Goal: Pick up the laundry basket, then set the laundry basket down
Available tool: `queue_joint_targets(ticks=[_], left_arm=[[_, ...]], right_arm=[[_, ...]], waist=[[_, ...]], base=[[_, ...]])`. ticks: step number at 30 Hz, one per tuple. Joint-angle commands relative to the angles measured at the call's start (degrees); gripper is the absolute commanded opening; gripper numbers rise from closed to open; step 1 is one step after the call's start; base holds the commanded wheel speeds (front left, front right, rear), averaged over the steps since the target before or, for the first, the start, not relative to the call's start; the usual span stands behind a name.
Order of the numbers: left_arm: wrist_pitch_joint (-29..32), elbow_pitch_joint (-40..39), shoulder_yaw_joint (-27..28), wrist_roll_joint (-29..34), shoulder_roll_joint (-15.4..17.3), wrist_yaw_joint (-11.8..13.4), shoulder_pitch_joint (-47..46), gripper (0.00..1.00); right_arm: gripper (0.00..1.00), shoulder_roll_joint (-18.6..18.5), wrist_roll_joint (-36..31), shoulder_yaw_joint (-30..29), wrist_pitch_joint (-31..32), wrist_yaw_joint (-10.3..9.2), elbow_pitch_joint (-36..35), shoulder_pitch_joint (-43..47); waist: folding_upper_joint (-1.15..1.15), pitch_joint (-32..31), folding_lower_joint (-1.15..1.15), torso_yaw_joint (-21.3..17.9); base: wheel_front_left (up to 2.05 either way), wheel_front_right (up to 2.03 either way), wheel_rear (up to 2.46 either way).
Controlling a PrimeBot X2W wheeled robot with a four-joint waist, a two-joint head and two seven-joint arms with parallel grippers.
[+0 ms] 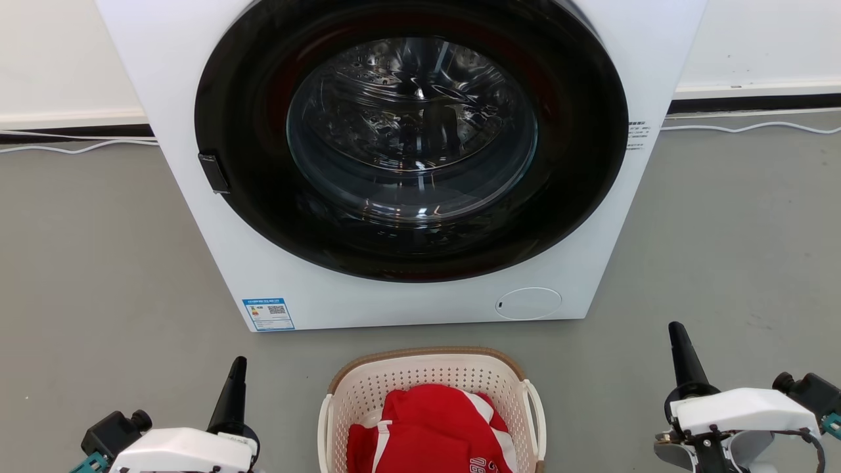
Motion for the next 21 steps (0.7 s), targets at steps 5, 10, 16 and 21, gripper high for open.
queue_joint_targets(ticks=[5,10,16,21], left_arm=[[1.0,-1.8,1.6,-3.7,0.5,-0.2,-3.1,0.0],[2.0,-1.9,2.1,-7.2,0.5,-0.2,-3.2,0.0],[3.0,-2.1,2.5,-10.6,0.5,-0.3,-3.4,0.0],[3.8,-2.2,2.9,-13.5,0.5,-0.3,-3.6,0.0]], right_arm=[[0.0,-0.2,3.9,0.0,1.3,0.26,-2.3,-0.9],[0.0,-0.2,7.5,-0.3,2.4,0.28,-2.8,-0.8],[0.0,-0.2,11.2,-0.7,3.4,0.3,-3.3,-0.8],[0.0,-0.2,14.3,-0.9,4.2,0.32,-3.6,-0.7]], waist=[[0.0,0.0,0.0,0.1],[0.0,0.0,0.0,0.3],[0.0,-0.1,0.0,0.4],[0.0,-0.1,0.0,0.6]], base=[[0.0,0.0,0.0],[0.0,0.0,0.0],[0.0,0.0,0.0],[0.0,0.0,0.0]])
